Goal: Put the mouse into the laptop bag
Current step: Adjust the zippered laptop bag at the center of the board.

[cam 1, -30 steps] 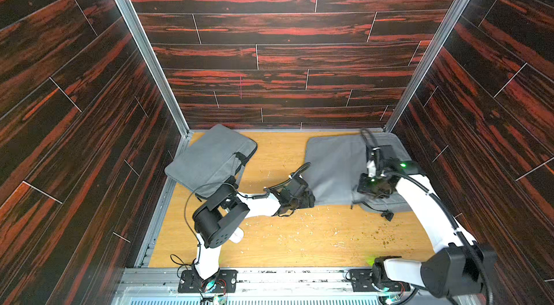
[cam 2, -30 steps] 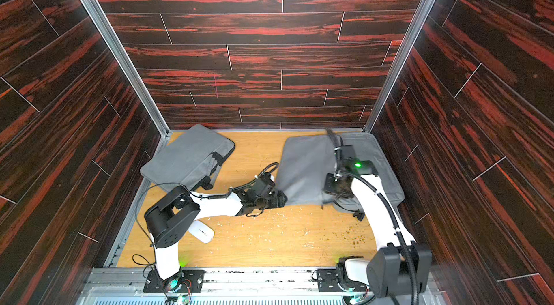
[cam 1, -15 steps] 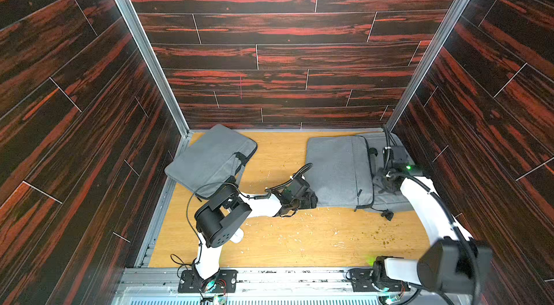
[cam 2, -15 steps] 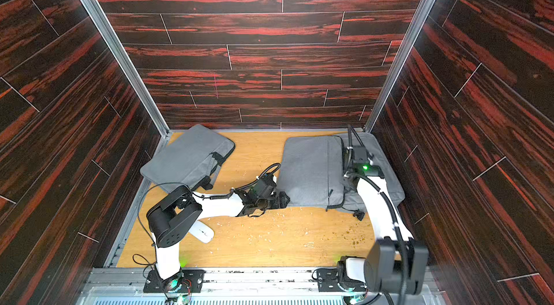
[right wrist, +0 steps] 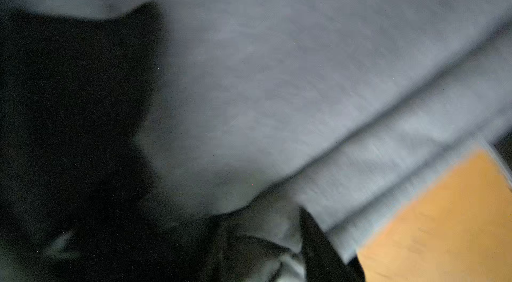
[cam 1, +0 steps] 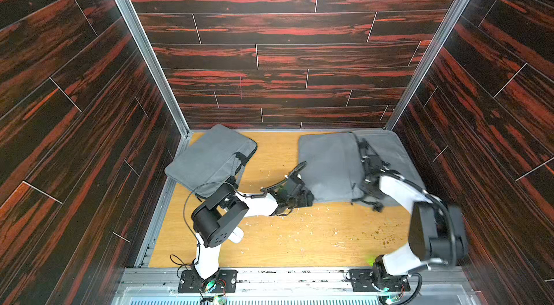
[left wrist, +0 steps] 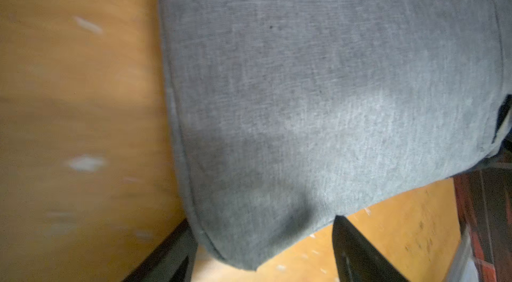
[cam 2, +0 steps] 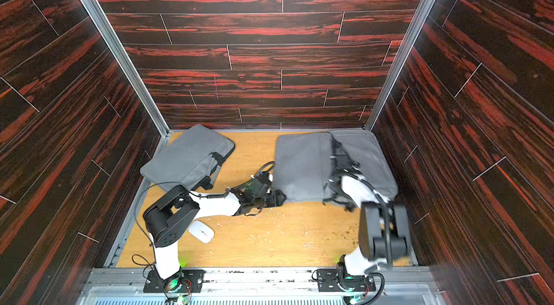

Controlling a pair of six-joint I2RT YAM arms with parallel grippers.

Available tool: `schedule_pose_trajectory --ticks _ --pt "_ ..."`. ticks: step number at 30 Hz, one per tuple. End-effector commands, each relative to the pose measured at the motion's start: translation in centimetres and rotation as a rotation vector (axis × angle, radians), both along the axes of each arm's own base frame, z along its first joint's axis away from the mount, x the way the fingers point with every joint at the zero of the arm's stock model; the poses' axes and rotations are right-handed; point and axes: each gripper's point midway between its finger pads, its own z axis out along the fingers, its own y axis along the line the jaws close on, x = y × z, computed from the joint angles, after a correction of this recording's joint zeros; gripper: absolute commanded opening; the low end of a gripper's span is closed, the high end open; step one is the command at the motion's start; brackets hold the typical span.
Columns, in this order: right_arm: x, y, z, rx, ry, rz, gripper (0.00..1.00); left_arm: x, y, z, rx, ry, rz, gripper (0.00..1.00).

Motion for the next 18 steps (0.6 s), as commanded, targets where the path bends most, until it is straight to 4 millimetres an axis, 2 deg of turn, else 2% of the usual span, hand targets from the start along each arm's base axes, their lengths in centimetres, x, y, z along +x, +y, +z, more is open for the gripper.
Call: schedule_pose_trajectory --ticks 1,8,14,18 --pt "-3.9 8.1 -7.2 0.302 0.238 0.139 0.41 -2.7 3.1 -4.5 0.107 0.145 -0.001 0.79" --pt "-4.8 8.4 -7.1 0.291 0.258 0.152 0.39 -2.4 3.7 -4.1 0.118 0.139 0.001 0.79" --pt "-7.0 9.1 -7.0 0.342 0.265 0.162 0.38 -2.5 3.5 -3.6 0.121 0.137 -0.011 0.79" --pt "-7.5 9.0 -5.5 0.337 0.237 0.172 0.42 -2.6 4.0 -2.2 0.121 0.115 -0.011 0.79"
